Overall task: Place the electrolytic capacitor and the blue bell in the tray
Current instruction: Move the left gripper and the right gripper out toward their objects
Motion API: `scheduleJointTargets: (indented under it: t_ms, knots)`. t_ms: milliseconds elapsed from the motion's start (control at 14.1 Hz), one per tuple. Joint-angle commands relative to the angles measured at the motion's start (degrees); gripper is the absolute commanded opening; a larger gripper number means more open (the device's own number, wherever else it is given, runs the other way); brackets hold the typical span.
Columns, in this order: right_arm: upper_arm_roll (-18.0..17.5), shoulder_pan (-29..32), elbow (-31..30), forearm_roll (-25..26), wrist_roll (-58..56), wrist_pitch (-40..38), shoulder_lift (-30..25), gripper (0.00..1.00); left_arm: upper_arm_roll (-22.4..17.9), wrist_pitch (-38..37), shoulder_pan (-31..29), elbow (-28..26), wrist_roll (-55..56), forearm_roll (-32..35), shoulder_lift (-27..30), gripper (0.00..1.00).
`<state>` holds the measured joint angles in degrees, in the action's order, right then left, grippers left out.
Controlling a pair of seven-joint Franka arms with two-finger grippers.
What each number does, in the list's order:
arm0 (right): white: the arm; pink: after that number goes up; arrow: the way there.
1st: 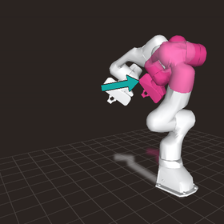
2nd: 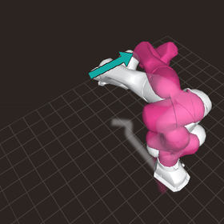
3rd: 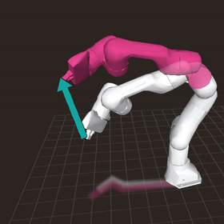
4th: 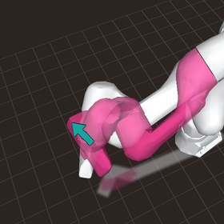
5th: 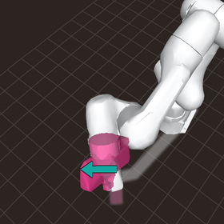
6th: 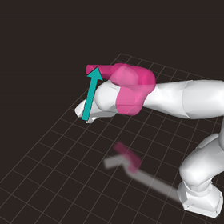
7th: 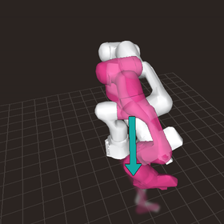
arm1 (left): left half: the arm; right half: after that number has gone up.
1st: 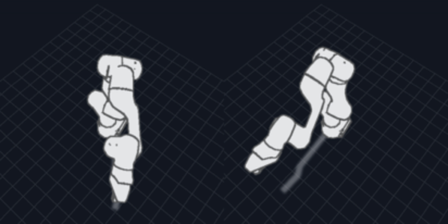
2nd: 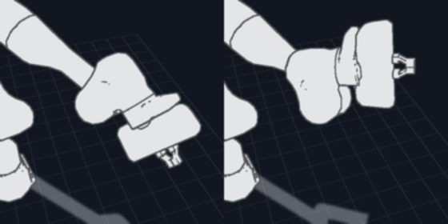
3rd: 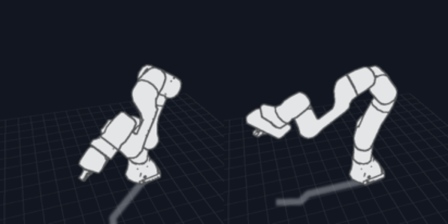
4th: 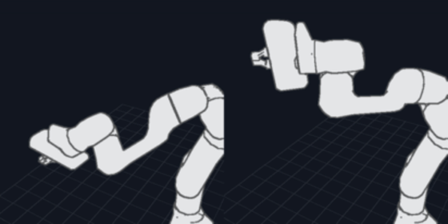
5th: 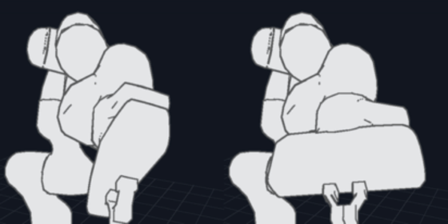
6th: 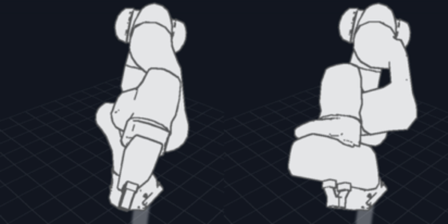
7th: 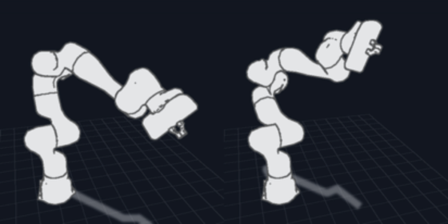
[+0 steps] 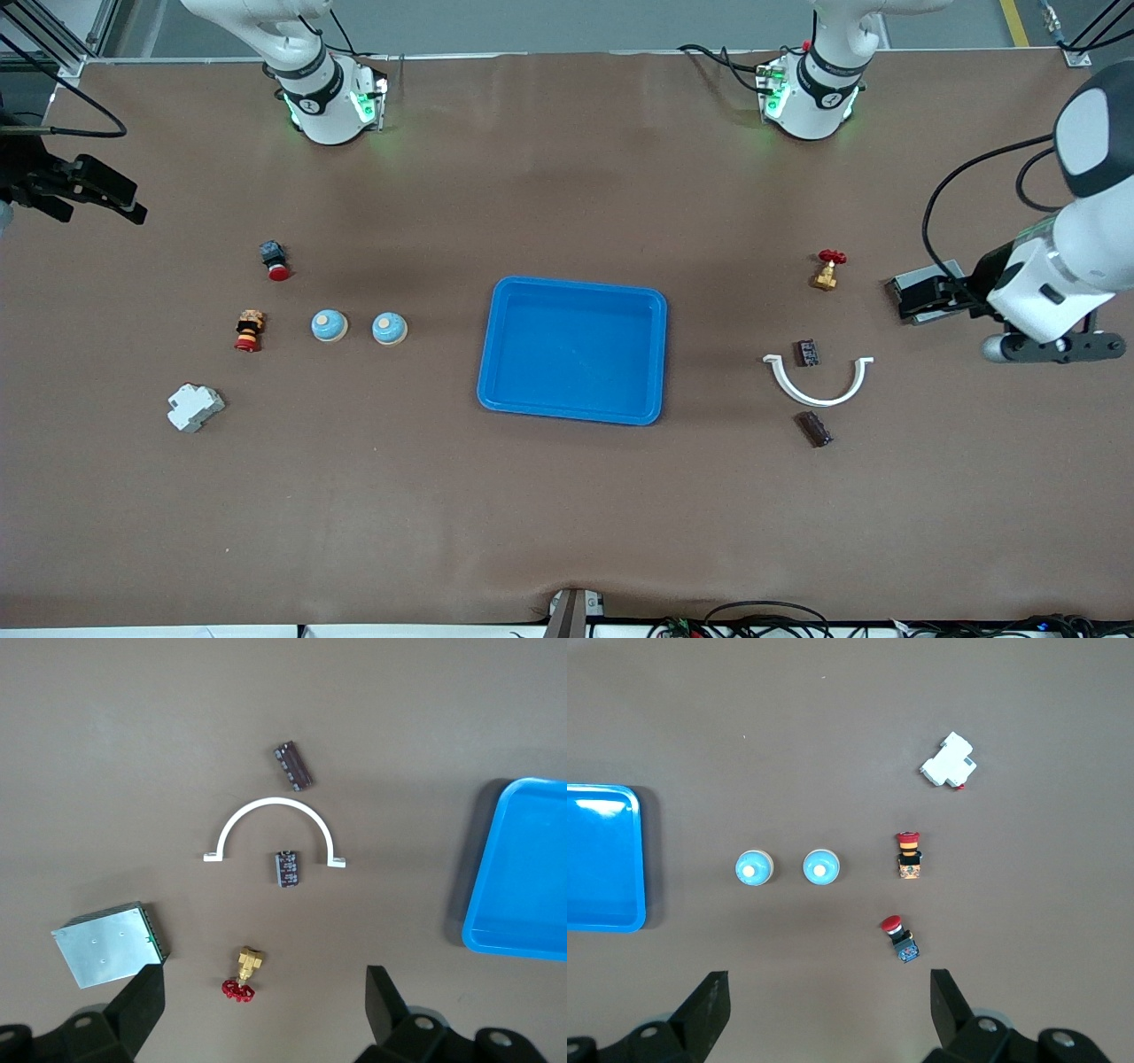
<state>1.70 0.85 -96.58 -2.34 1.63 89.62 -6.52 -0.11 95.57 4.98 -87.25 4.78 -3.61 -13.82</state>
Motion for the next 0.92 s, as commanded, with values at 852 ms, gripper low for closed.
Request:
scheduleJointTargets:
  t_ms: [852]
  knots:
    - [-0.99, -7.95, -14.23, -0.47, 24.44, 14.16, 0.44, 1.00, 0.11, 18.49, 7.14, -17.15, 11.92, 1.14, -2.00, 1.00]
